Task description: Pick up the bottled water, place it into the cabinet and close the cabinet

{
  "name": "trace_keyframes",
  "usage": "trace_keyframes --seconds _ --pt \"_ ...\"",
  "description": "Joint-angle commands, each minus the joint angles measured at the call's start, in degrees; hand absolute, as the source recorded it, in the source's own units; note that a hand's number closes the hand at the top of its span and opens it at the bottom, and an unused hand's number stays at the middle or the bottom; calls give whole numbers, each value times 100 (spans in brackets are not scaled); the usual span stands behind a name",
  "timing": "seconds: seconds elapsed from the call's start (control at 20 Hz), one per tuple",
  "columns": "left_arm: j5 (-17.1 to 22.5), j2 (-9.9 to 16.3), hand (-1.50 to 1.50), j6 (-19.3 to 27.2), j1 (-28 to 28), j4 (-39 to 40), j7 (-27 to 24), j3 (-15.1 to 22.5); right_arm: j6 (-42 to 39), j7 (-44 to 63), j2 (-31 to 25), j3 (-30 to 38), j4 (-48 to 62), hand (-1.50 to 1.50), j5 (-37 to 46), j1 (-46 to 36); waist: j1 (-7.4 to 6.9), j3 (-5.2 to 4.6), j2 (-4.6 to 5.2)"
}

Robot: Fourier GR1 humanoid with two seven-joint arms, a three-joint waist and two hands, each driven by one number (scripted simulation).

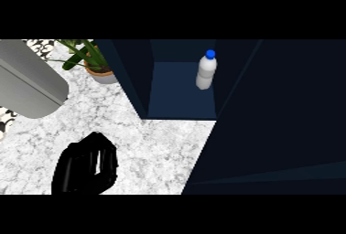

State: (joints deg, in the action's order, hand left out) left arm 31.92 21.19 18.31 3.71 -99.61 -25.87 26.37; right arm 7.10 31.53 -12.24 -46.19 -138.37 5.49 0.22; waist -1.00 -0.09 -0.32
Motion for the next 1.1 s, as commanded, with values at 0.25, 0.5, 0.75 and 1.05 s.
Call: trace_keyframes --seconds 0.25,0.5,0.75,1.05 --pt "287 305 150 -465 693 -342 -230 -530 55 484 1183 -933 1011 150 652 -1615 3 -2 21" --pt "679 721 150 -923 1099 -588 -231 -964 719 385 1172 -580 1568 150 804 -2497 -126 -10 31" --pt "581 738 150 -1166 1305 -357 -493 -967 1430 757 1166 -198 1876 150 763 -3037 -189 -22 42" --pt "811 1174 150 -1488 1764 -855 -470 -1405 1807 653 1190 885 2773 150 -126 -3683 -303 0 68"
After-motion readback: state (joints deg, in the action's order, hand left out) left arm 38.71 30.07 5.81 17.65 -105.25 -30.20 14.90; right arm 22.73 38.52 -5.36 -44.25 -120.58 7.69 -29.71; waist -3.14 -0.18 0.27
